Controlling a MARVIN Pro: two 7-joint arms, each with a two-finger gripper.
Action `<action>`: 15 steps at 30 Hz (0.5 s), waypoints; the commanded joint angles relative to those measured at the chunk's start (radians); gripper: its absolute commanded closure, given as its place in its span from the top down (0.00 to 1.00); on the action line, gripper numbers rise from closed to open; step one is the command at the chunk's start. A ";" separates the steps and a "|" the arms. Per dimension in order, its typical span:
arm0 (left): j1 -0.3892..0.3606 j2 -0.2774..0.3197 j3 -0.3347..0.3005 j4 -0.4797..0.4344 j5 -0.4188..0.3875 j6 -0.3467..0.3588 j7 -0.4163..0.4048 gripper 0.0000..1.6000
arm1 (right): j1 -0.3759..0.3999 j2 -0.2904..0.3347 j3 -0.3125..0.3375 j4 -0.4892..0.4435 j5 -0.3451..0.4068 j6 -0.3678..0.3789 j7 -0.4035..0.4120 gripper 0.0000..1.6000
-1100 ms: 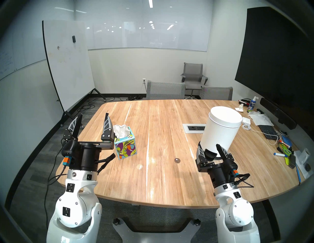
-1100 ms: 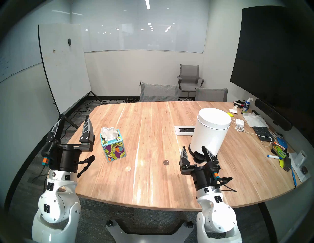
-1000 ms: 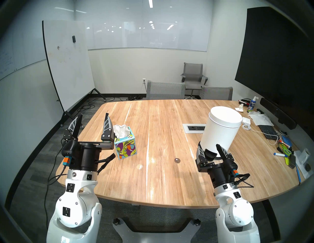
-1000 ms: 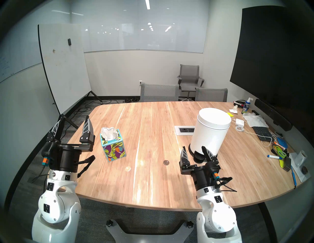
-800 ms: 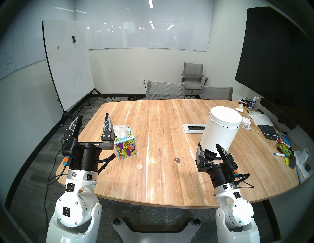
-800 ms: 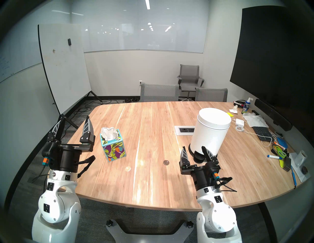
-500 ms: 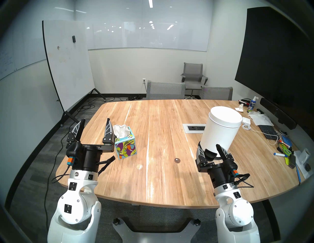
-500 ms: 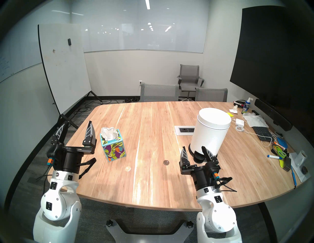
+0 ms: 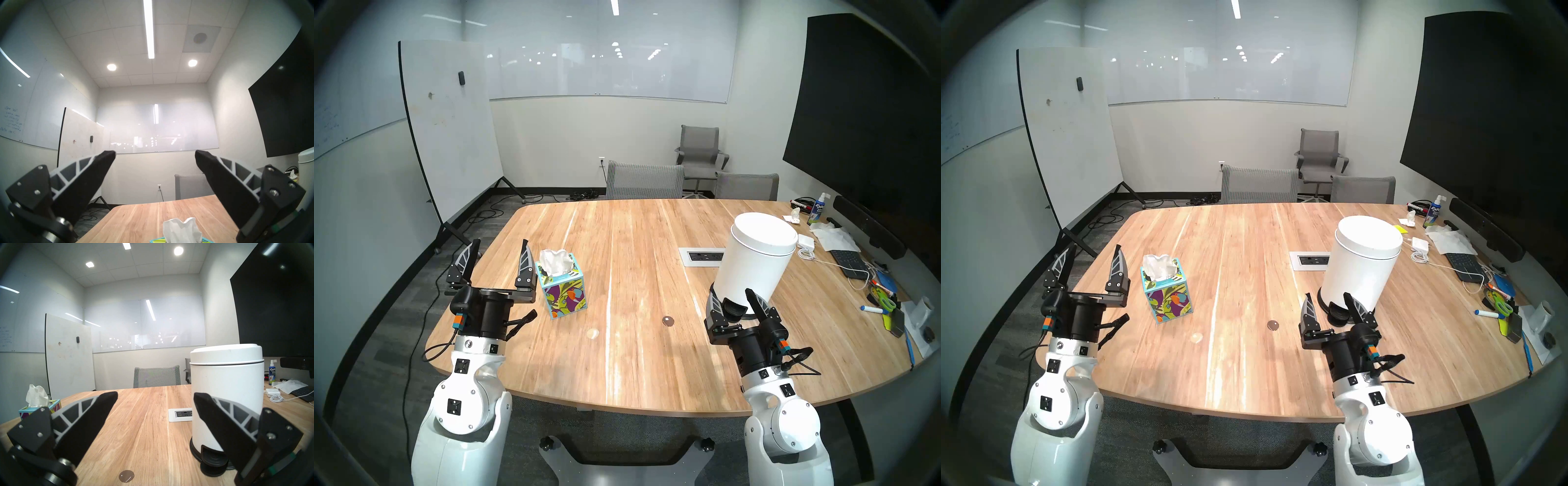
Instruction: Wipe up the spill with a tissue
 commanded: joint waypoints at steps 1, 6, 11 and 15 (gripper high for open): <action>-0.071 0.018 -0.036 0.002 -0.028 0.017 0.003 1.00 | 0.002 -0.002 -0.001 -0.020 0.000 -0.003 -0.001 1.00; -0.081 0.052 -0.079 0.020 -0.070 0.033 -0.014 1.00 | 0.002 -0.002 -0.001 -0.020 0.000 -0.003 -0.002 1.00; -0.045 0.088 -0.149 -0.002 -0.146 0.049 -0.047 1.00 | 0.002 -0.001 -0.001 -0.020 0.000 -0.004 -0.002 1.00; -0.007 0.091 -0.229 -0.059 -0.192 0.047 -0.048 1.00 | 0.003 -0.001 -0.001 -0.018 0.000 -0.004 -0.001 1.00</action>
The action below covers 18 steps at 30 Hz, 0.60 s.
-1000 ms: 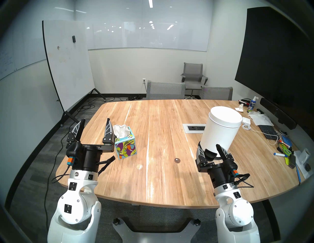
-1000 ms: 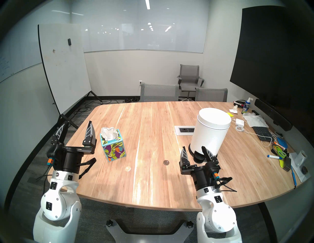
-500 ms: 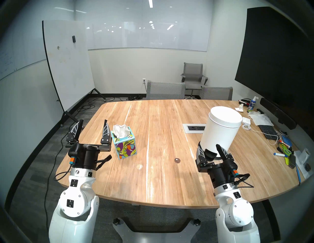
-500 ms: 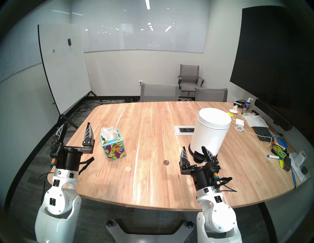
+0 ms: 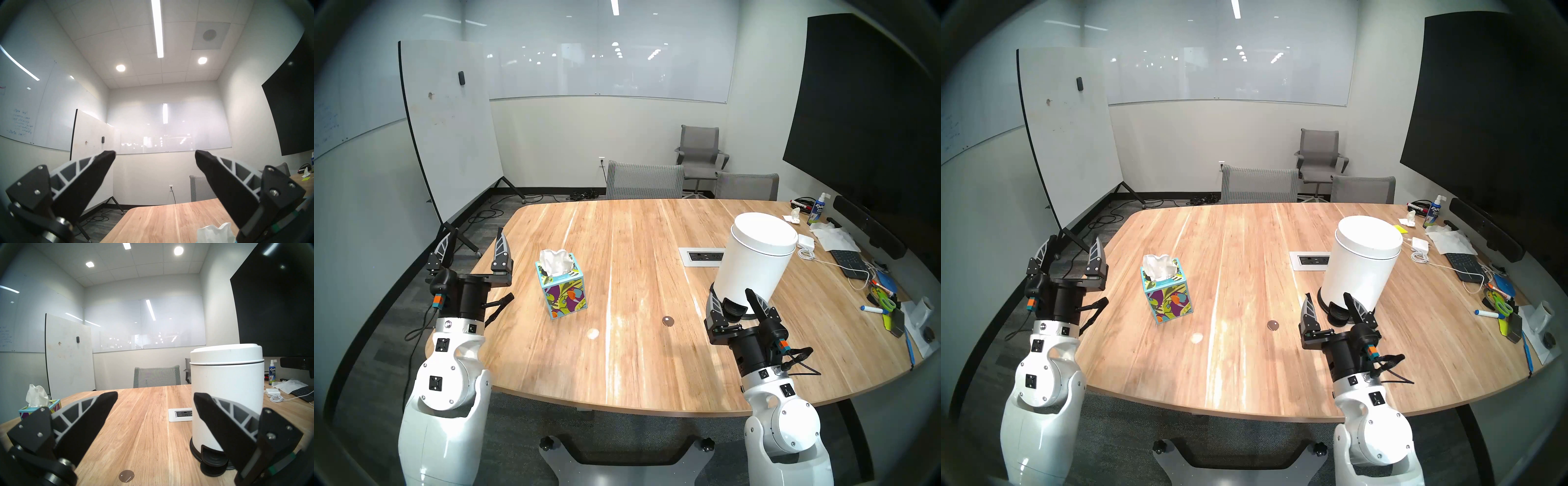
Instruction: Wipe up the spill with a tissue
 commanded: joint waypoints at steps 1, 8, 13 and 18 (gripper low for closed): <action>0.055 0.037 -0.124 -0.096 -0.081 -0.008 -0.018 1.00 | 0.003 -0.001 -0.001 -0.018 0.000 -0.004 -0.001 1.00; 0.138 0.030 -0.195 -0.112 -0.179 -0.089 -0.086 1.00 | 0.002 -0.002 -0.001 -0.020 0.000 -0.004 -0.002 1.00; 0.098 0.001 -0.086 -0.030 -0.095 -0.147 -0.098 1.00 | 0.002 -0.001 -0.001 -0.020 0.000 -0.004 -0.002 1.00; 0.069 -0.024 -0.045 0.008 -0.010 -0.198 -0.087 1.00 | 0.002 -0.001 -0.001 -0.020 0.000 -0.004 -0.002 1.00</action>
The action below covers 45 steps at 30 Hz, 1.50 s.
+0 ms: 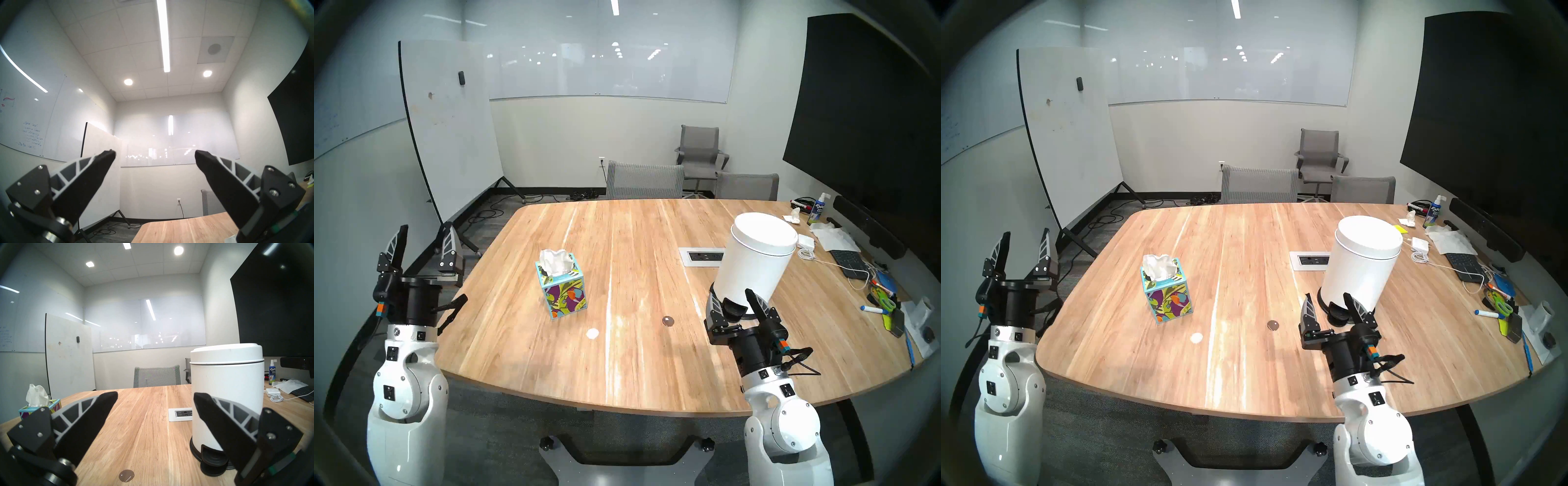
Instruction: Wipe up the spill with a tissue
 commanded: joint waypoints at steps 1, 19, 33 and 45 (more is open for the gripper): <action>-0.033 -0.035 0.067 0.026 0.091 -0.078 0.007 1.00 | 0.002 -0.002 -0.001 -0.022 -0.001 -0.003 -0.002 1.00; -0.043 -0.048 0.072 0.042 0.129 -0.104 0.028 1.00 | 0.001 -0.002 -0.001 -0.022 -0.001 -0.003 -0.003 1.00; -0.045 -0.048 0.074 0.043 0.135 -0.103 0.035 1.00 | 0.137 0.012 0.024 0.008 -0.012 0.052 -0.059 1.00; -0.047 -0.048 0.075 0.045 0.137 -0.102 0.038 1.00 | 0.275 0.076 -0.055 0.062 -0.077 0.178 -0.055 1.00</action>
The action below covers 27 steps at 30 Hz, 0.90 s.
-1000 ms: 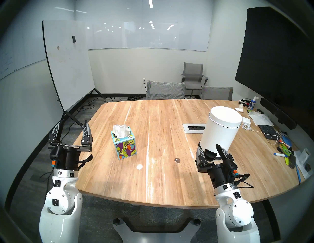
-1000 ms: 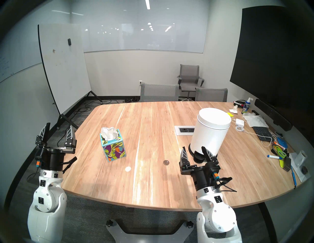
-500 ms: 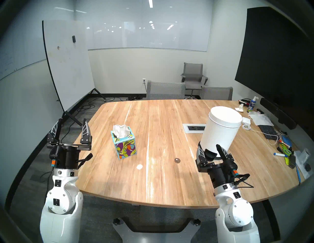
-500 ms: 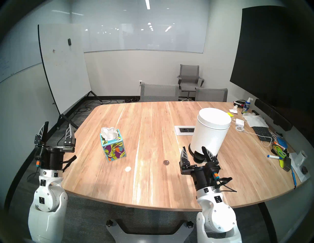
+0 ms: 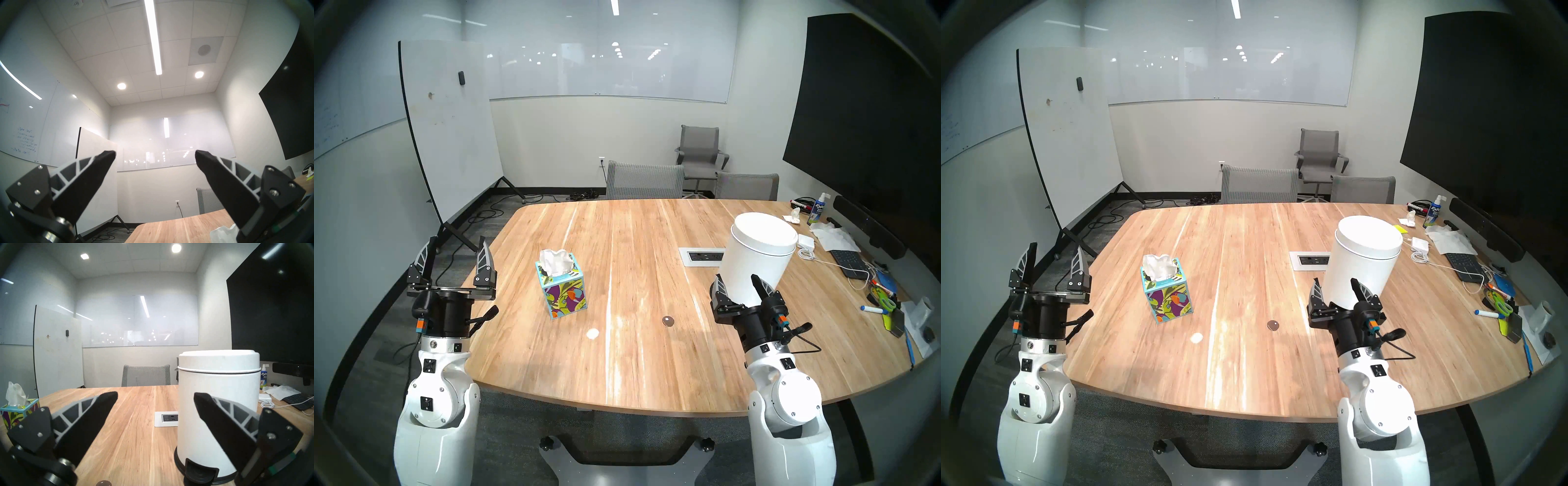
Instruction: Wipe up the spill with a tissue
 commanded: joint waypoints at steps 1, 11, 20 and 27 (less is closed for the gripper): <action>-0.001 0.003 -0.001 -0.013 -0.001 -0.007 -0.003 1.00 | 0.122 0.031 -0.068 0.019 -0.035 0.045 0.013 1.00; -0.001 0.004 -0.001 -0.014 -0.002 -0.008 -0.005 1.00 | 0.205 0.018 -0.136 0.084 -0.102 0.086 0.024 1.00; 0.000 0.004 -0.001 -0.014 -0.003 -0.009 -0.007 1.00 | 0.298 0.017 -0.145 0.174 -0.146 0.096 0.056 1.00; 0.000 0.004 -0.002 -0.014 -0.004 -0.009 -0.009 1.00 | 0.362 0.002 -0.189 0.224 -0.175 0.092 0.072 1.00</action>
